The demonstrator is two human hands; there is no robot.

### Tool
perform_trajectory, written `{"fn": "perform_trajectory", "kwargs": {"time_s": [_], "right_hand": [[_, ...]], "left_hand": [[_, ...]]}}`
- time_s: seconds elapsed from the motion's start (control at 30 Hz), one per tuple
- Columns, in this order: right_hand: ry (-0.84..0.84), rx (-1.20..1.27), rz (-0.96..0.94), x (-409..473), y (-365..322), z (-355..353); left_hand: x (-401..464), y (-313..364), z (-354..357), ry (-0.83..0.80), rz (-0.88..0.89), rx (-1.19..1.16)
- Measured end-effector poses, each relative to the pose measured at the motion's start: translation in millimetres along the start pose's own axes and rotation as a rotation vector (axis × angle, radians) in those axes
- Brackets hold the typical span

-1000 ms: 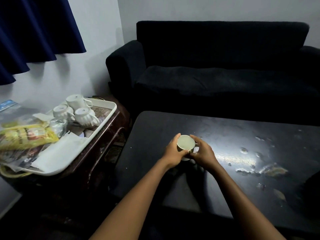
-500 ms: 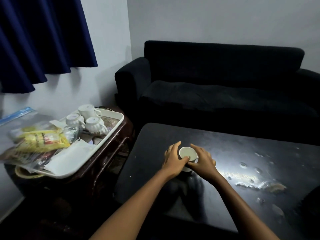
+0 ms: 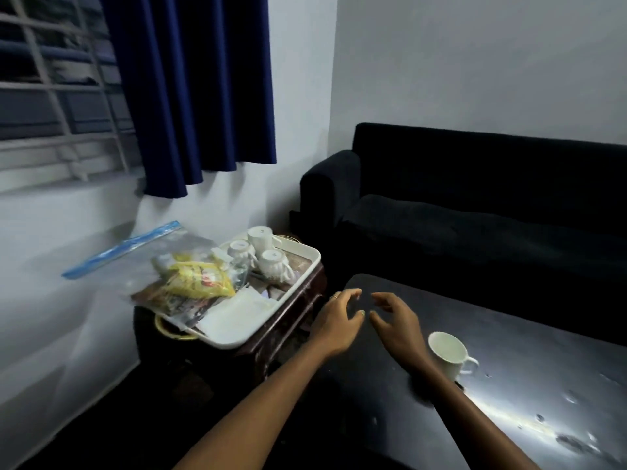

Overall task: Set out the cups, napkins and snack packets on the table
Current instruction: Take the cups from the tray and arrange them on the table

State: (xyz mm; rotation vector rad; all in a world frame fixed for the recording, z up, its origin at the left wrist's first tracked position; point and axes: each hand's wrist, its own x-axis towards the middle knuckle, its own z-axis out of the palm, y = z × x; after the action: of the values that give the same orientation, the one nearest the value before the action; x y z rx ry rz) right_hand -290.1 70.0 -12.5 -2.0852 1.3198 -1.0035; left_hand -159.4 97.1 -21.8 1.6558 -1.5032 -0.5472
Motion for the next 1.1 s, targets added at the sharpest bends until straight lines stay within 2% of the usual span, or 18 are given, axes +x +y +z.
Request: {"fn": "perform_trajectory", "kwargs": {"time_s": [0.17,0.43,0.6,0.77,0.97,1.1], "right_hand": [[-0.08,0.035,-0.018,32.8,-39.6,38.7],[-0.142,0.25,0.091,112.5,-71.1,100.5],[-0.19,0.249,0.149,170.3,-67.5,149.2],[-0.282,0.204,0.189,203.8,-62.4,184.3],[-0.366,0.281,0.417,228.1,-68.0,209.0],[-0.378,0.336,0.481,234.2,-74.3,214.1]], "left_hand": [[23.1,-25.1,-52.0,0.114,-0.06,-0.036],[90.8,-71.2,-130.5,0.235,-0.136,0.088],[140.1,-102.5,-153.1,0.233,-0.242,0.244],[178.1,-124.6,-161.5,0.133,-0.407,0.47],[202.0,-146.2,-167.2,0.134,-0.496,0.483],[206.1,-151.1,-165.6,0.169,-0.503,0.555]]}}
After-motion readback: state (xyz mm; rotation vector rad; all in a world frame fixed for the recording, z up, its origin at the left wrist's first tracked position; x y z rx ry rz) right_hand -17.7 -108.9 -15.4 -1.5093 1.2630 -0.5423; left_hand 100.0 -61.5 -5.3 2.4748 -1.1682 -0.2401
